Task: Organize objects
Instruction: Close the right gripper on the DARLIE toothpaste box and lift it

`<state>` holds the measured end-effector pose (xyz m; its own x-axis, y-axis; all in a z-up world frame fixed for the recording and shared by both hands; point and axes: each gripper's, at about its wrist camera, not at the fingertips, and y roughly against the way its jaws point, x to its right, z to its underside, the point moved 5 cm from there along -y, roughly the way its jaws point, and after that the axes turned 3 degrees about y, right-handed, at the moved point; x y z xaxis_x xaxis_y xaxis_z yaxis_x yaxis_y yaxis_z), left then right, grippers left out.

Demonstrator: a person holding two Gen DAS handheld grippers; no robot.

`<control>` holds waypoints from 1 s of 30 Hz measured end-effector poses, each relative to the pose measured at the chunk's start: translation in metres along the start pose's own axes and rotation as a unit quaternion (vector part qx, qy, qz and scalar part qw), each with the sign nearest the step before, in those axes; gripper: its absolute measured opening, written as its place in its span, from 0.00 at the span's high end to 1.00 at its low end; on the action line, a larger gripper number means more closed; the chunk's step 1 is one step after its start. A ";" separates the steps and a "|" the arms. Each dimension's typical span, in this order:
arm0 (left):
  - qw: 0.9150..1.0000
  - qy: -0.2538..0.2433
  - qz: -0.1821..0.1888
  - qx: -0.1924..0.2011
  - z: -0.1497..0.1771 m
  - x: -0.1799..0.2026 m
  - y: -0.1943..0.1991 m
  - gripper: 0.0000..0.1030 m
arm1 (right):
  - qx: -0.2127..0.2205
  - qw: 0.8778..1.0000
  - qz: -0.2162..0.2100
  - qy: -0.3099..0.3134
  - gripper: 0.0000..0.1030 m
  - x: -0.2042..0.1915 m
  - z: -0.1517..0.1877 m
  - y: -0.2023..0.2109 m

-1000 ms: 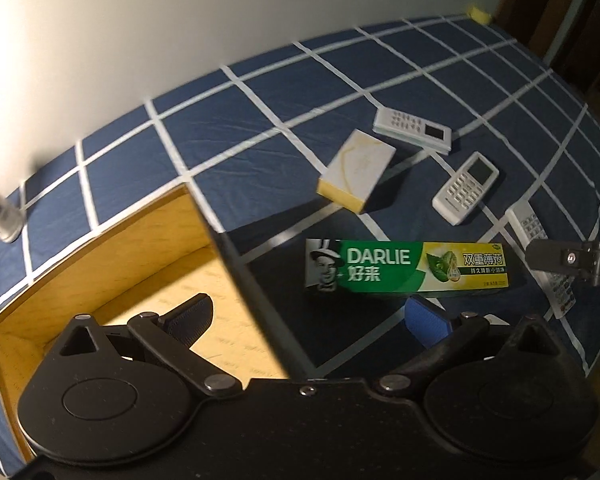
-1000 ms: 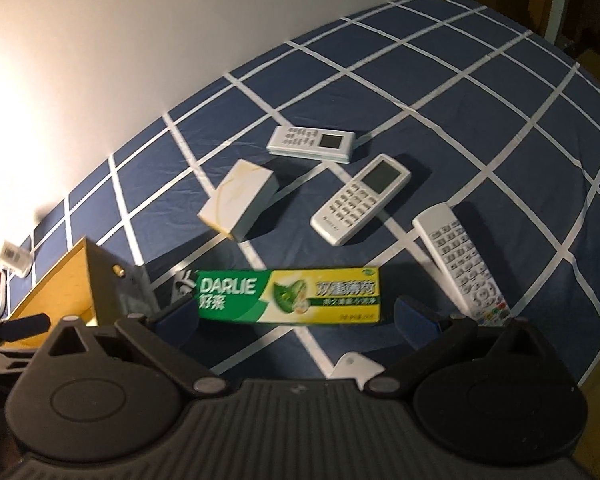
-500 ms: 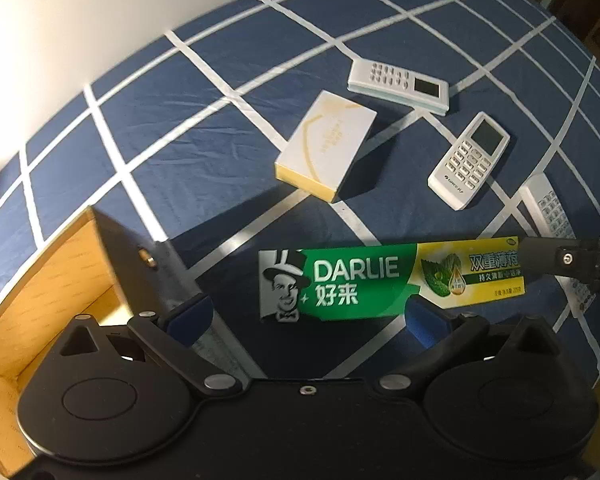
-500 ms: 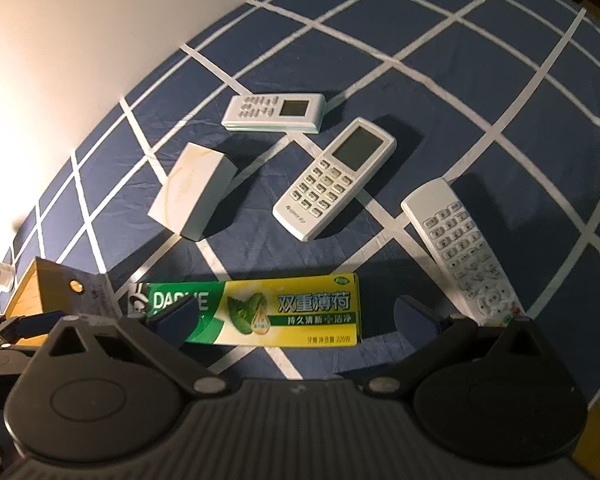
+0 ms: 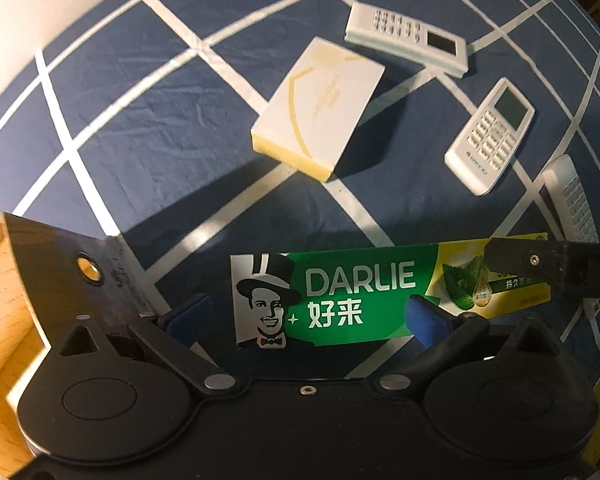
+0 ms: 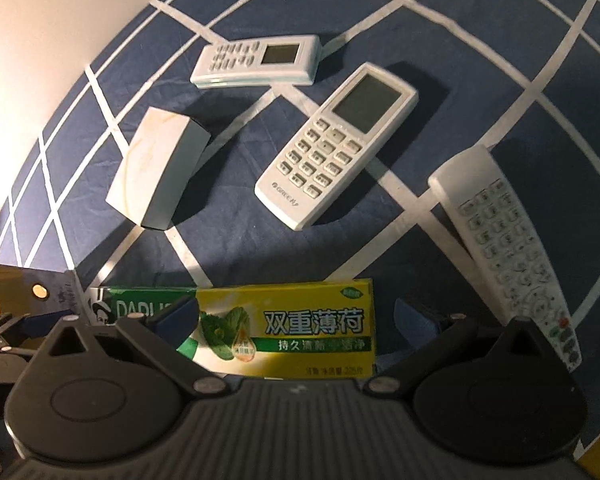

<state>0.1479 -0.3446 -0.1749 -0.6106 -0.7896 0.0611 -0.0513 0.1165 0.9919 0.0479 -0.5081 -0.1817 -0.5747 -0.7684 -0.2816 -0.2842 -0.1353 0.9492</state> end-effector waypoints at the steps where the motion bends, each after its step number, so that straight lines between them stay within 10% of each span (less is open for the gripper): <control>1: 1.000 0.002 0.004 -0.003 0.000 -0.001 -0.002 0.00 | -0.003 1.000 0.000 0.002 0.00 -0.001 0.000 -0.003; 30: 0.999 0.032 0.028 -0.012 0.002 0.003 -0.015 0.00 | -0.042 0.998 0.022 0.028 0.00 -0.010 0.001 -0.024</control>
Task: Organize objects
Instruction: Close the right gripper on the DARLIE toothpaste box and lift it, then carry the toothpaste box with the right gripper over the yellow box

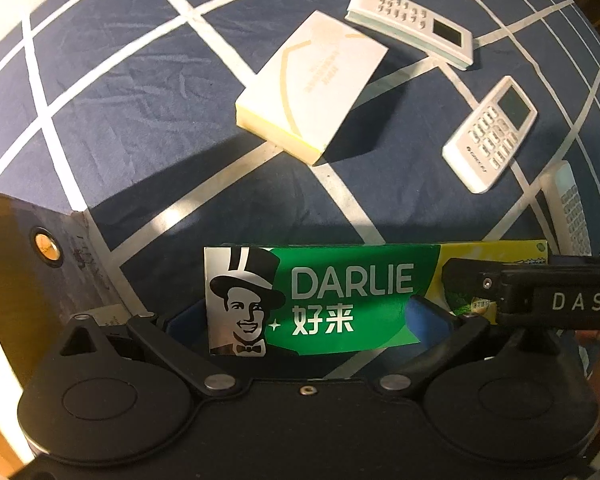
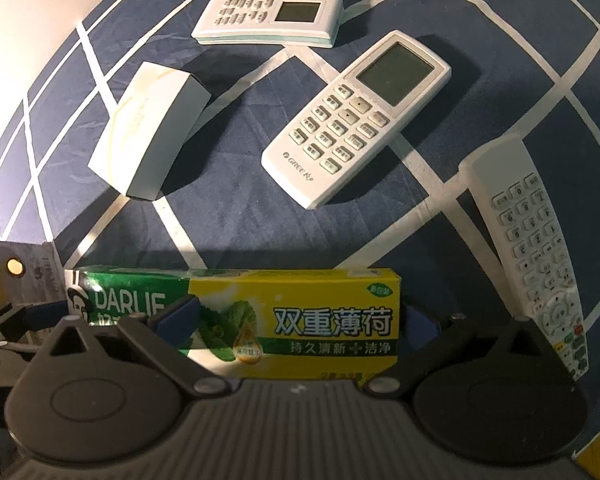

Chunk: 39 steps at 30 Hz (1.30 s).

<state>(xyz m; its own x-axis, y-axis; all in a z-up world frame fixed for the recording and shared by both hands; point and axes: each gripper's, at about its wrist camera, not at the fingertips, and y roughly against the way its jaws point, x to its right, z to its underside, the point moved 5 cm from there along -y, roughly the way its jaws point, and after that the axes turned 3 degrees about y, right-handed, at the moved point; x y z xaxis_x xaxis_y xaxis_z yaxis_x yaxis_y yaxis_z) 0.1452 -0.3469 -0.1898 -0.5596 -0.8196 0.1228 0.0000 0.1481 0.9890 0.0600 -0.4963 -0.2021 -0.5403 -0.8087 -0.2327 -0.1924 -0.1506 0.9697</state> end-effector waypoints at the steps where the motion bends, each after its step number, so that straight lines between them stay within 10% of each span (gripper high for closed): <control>1: 1.000 0.000 -0.001 0.003 0.001 0.001 0.002 0.00 | 0.003 1.000 -0.002 0.000 0.00 0.001 0.001 0.002; 21: 0.993 0.014 -0.038 0.107 0.043 0.013 0.106 0.00 | 0.101 0.993 -0.041 0.047 0.00 -0.028 0.033 0.097; 39: 0.970 0.142 -0.076 0.185 0.126 -0.092 0.175 0.00 | 0.142 0.965 -0.081 0.203 0.00 -0.164 0.078 0.124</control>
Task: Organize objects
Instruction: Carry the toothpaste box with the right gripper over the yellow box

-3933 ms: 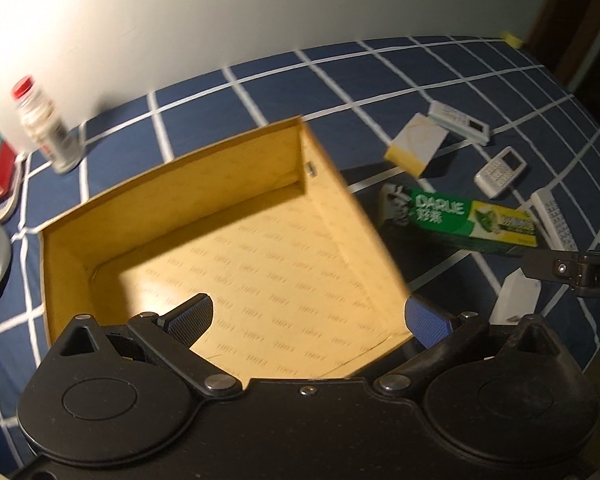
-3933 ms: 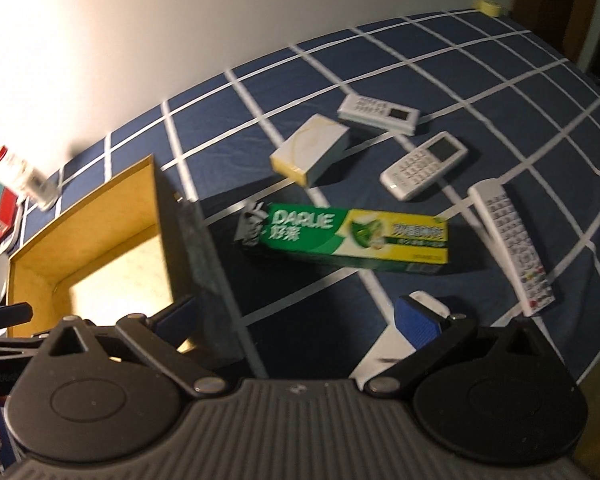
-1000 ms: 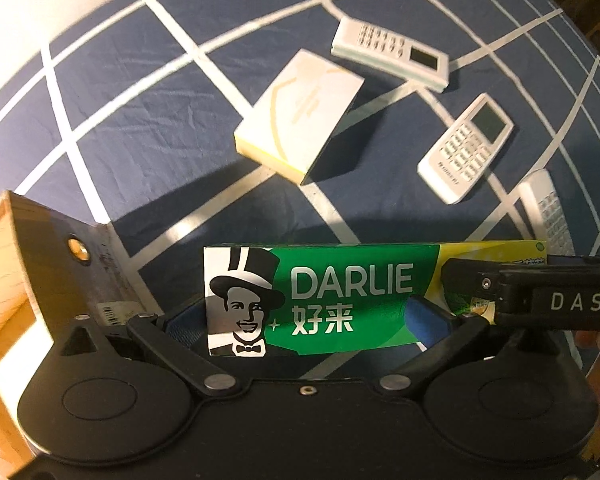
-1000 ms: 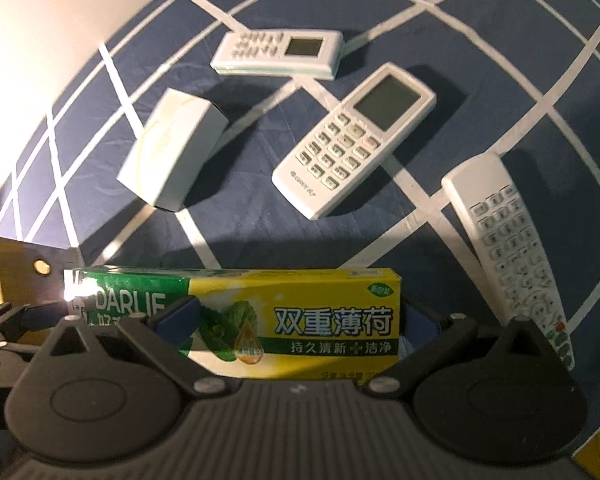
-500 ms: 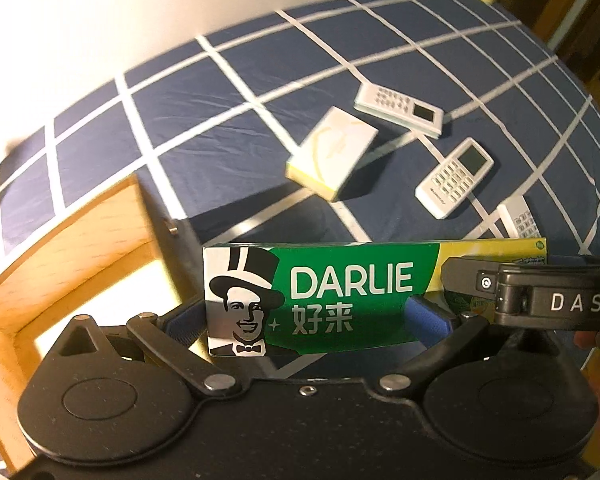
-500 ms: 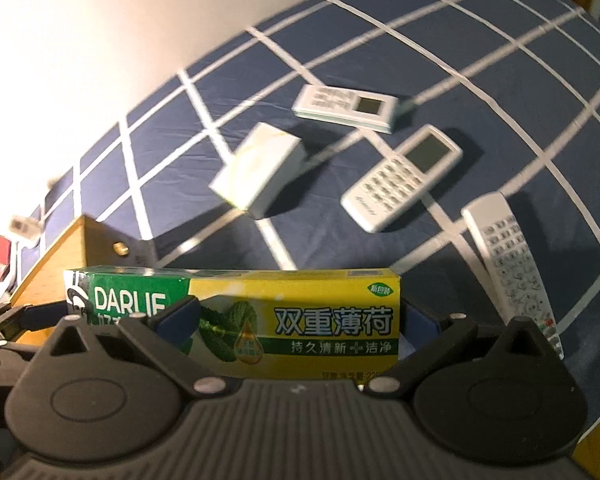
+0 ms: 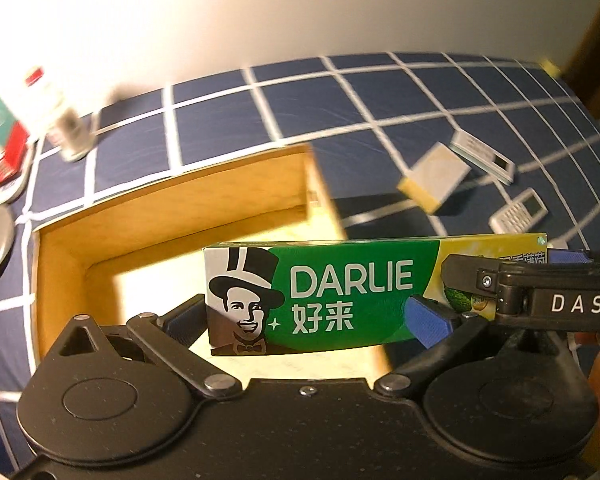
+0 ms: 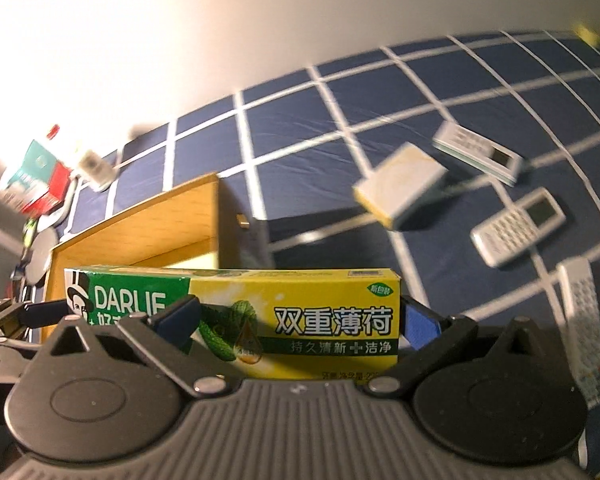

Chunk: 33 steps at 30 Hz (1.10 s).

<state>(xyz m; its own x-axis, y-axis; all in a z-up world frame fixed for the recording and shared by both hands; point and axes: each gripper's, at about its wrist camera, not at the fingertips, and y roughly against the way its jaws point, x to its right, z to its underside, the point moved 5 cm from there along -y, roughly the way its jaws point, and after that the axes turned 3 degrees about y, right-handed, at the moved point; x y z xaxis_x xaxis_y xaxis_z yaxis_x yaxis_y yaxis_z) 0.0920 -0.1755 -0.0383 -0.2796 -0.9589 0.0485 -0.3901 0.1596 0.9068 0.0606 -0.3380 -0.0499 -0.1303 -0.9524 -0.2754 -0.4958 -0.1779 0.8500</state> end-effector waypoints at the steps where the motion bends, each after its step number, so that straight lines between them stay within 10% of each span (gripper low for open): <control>1: 1.000 0.008 -0.002 0.003 0.002 -0.008 0.003 0.00 | 0.000 1.000 -0.003 0.009 0.00 -0.008 -0.001 -0.001; 18: 0.993 0.110 -0.044 0.026 0.023 -0.117 0.022 0.00 | -0.013 0.992 -0.043 0.119 0.00 -0.128 -0.008 -0.035; 33: 0.992 0.118 -0.048 0.003 0.000 -0.154 -0.026 0.00 | -0.049 0.991 -0.024 0.123 0.00 -0.152 -0.030 -0.099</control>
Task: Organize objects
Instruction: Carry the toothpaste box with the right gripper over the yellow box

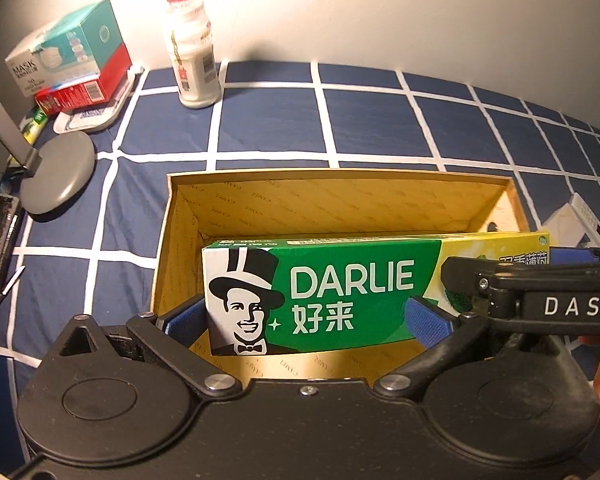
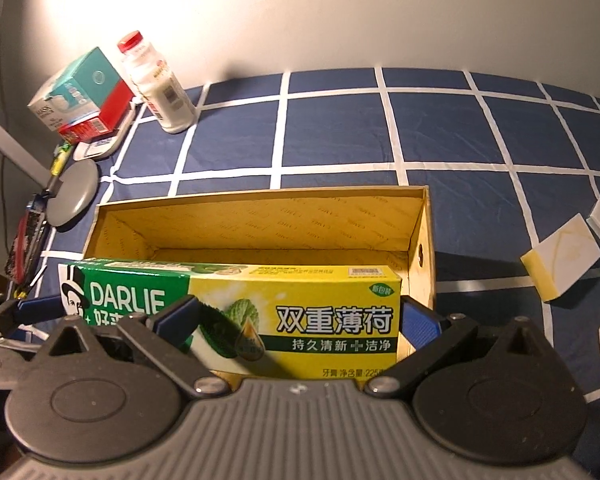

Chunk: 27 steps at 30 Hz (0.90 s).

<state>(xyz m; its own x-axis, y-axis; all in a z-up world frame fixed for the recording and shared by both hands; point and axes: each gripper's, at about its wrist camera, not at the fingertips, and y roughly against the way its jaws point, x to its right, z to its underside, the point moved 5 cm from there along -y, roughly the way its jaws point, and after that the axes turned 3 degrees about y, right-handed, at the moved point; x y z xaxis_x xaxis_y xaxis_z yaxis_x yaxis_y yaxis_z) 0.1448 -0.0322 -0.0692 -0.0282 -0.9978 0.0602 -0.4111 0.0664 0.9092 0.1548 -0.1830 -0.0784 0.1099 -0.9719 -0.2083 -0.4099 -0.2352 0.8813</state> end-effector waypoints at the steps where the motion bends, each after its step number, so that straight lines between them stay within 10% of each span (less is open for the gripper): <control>1: 1.000 0.001 0.000 -0.003 -0.002 -0.001 -0.005 0.00 | -0.002 1.000 0.002 0.000 0.00 0.000 -0.002 -0.004; 27: 0.998 0.003 0.000 -0.059 -0.028 -0.019 -0.081 0.00 | -0.048 0.999 0.019 -0.015 0.00 0.006 -0.030 -0.082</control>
<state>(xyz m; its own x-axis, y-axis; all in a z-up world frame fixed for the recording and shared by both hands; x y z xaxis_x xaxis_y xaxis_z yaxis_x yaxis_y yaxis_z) 0.2037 -0.0183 -0.1326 -0.0229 -0.9978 0.0629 -0.3009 0.0669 0.9513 0.2161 -0.1695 -0.1397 0.0677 -0.9805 -0.1845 -0.3241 -0.1966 0.9254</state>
